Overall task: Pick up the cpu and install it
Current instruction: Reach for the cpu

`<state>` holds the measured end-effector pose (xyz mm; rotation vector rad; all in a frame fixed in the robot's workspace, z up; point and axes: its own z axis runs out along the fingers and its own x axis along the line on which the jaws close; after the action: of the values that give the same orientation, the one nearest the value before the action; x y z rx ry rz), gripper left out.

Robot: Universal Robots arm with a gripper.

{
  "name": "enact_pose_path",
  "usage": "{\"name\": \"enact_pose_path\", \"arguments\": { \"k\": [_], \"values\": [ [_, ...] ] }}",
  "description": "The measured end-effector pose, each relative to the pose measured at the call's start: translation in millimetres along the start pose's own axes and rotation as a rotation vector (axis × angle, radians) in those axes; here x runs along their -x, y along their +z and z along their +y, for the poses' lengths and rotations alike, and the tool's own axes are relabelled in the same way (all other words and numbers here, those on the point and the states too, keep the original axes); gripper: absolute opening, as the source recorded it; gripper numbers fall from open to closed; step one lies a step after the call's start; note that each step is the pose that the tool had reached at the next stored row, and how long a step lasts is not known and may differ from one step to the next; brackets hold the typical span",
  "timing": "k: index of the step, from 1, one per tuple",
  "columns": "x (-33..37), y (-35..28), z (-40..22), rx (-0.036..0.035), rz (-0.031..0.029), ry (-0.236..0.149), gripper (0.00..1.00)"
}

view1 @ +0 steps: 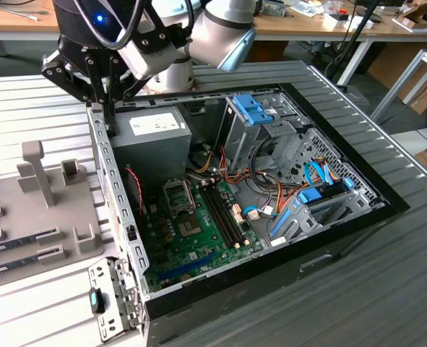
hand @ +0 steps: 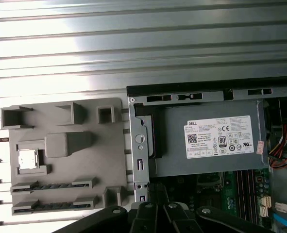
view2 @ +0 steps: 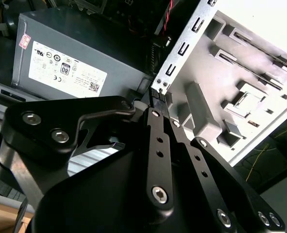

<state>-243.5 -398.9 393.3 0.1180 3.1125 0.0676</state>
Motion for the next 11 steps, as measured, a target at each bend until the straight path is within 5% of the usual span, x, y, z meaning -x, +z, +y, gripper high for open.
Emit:
{"name": "enact_pose_path", "arguments": {
  "k": [11],
  "values": [
    [-5.8, -0.1, -0.4, 0.0001, -0.0001, 0.000, 0.11]
  ]
}}
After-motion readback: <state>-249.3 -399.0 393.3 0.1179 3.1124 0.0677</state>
